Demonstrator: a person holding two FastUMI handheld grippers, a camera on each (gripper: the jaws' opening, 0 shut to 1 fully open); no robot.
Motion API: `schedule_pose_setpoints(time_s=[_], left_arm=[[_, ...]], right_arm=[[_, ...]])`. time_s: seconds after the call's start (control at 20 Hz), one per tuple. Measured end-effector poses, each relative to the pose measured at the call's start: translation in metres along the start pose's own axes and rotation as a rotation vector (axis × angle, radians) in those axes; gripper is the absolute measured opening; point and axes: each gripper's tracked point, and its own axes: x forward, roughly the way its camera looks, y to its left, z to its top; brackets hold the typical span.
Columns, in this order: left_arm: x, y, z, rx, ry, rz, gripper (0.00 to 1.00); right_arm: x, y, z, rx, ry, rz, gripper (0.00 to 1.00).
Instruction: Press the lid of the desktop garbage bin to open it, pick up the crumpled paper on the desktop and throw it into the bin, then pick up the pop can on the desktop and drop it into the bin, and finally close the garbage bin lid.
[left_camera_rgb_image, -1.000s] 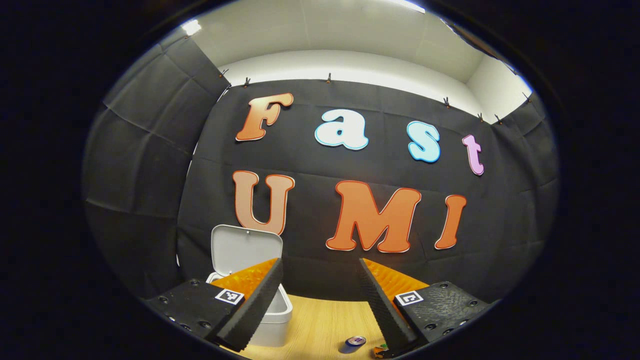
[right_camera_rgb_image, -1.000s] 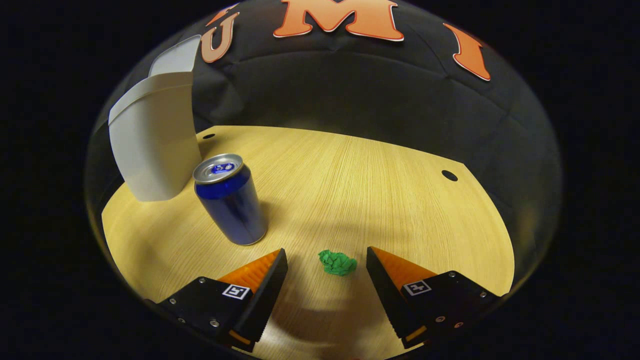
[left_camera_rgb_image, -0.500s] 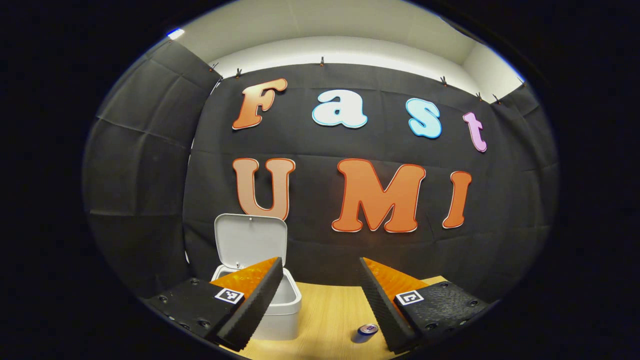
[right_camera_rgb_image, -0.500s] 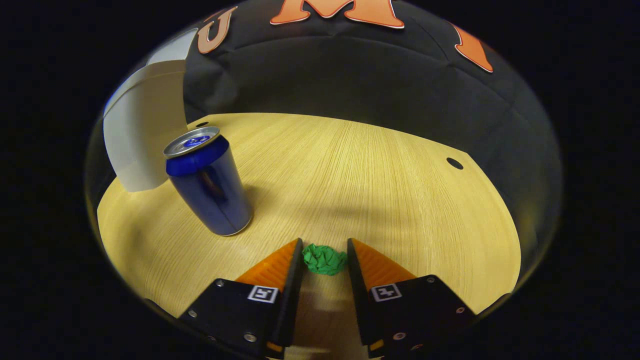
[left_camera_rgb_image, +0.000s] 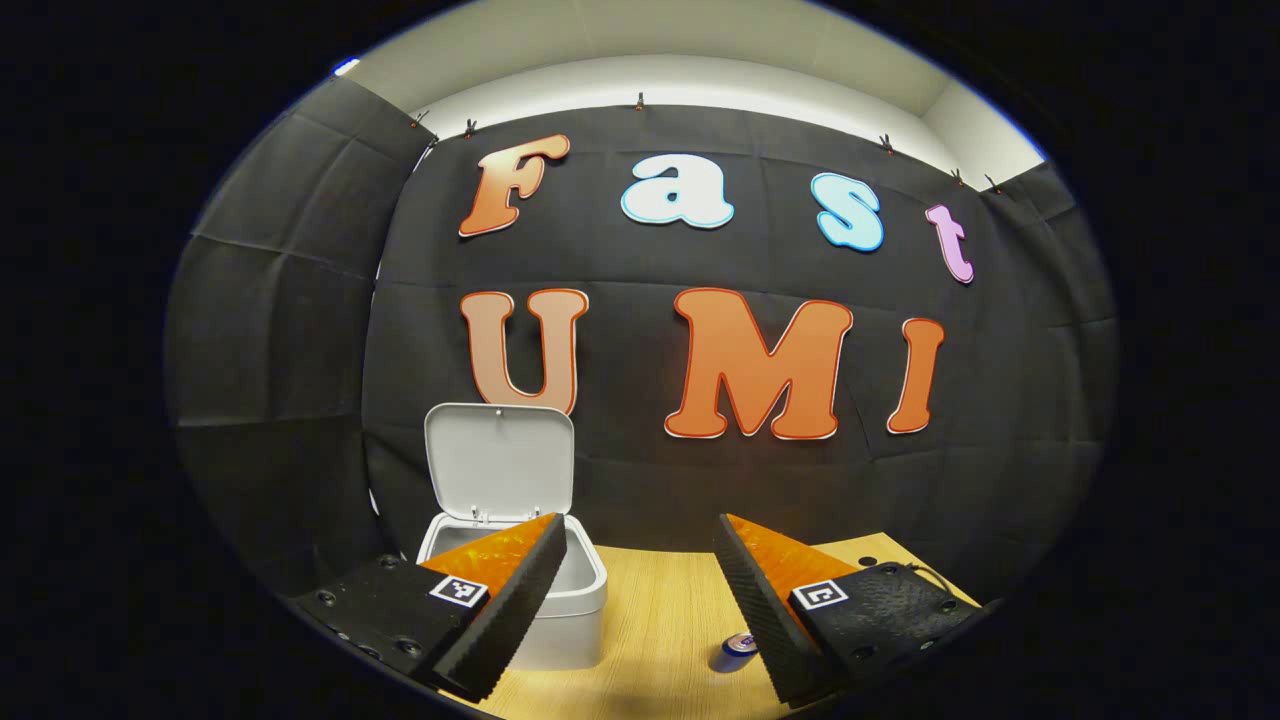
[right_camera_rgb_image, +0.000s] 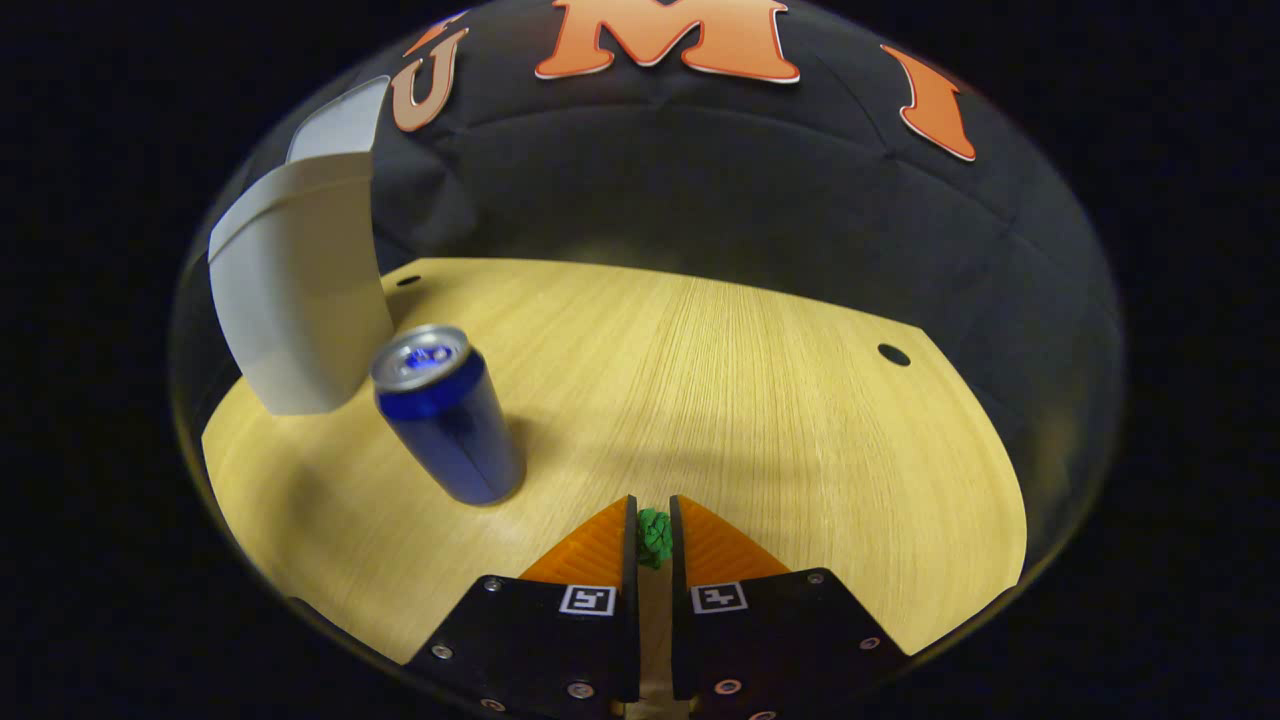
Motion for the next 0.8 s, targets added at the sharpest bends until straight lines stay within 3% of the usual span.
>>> schedule_pose_setpoints(time_s=[0.35, 0.8], left_arm=[[-0.003, 0.017, -0.005, -0.029, 0.001, 0.0, 0.94], [-0.018, 0.07, -0.013, -0.052, -0.003, 0.084, 0.94]], right_arm=[[-0.053, 0.021, 0.102, -0.019, -0.173, 0.041, 0.13], [-0.105, 0.117, 0.229, -0.031, -0.335, 0.227, 0.13]])
